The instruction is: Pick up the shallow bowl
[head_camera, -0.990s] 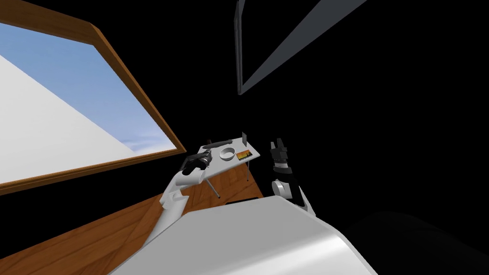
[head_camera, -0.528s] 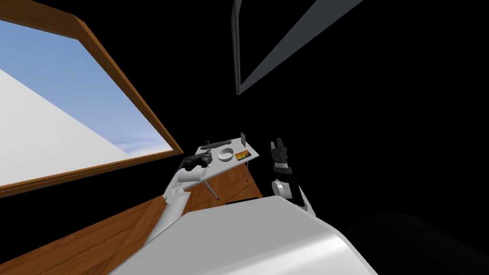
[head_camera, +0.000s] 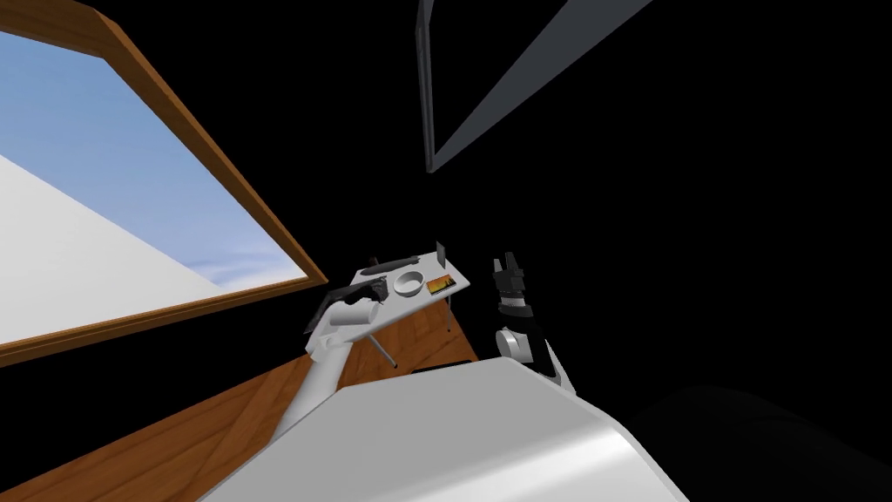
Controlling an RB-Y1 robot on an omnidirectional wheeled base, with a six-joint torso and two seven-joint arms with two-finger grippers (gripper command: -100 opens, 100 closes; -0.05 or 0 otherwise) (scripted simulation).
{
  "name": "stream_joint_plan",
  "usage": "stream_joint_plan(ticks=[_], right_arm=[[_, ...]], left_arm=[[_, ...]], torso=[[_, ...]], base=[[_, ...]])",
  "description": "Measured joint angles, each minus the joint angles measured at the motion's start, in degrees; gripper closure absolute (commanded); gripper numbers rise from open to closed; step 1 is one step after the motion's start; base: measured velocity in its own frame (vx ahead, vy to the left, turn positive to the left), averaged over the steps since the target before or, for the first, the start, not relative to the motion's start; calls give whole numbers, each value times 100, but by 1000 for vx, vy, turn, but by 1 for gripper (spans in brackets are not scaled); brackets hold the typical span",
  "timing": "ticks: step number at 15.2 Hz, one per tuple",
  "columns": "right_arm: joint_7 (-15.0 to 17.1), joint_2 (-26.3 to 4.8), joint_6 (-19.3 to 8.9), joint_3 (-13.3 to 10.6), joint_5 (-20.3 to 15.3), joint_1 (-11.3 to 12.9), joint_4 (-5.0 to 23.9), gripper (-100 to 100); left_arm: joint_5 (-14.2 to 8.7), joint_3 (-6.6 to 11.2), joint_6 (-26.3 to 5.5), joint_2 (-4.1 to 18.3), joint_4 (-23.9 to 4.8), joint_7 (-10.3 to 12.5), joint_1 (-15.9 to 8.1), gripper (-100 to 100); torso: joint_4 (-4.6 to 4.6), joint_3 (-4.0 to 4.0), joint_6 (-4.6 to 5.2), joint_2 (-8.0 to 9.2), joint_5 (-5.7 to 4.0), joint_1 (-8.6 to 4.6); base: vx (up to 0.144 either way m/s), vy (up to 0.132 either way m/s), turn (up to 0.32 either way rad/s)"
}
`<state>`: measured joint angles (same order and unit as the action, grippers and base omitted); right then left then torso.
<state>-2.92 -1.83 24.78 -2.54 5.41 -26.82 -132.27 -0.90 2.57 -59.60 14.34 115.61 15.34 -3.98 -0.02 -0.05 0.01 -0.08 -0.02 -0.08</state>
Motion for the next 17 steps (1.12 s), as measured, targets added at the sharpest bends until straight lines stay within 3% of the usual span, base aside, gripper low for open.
stream_joint_plan(ticks=[17], right_arm=[[0,0,0,0,0,0,0,0]], left_arm=[[33,32,-1882,-125,-481,473,-669,-100]], torso=[[0,0,-1,-1,-1,-3]], base=[[17,-14,-48]])
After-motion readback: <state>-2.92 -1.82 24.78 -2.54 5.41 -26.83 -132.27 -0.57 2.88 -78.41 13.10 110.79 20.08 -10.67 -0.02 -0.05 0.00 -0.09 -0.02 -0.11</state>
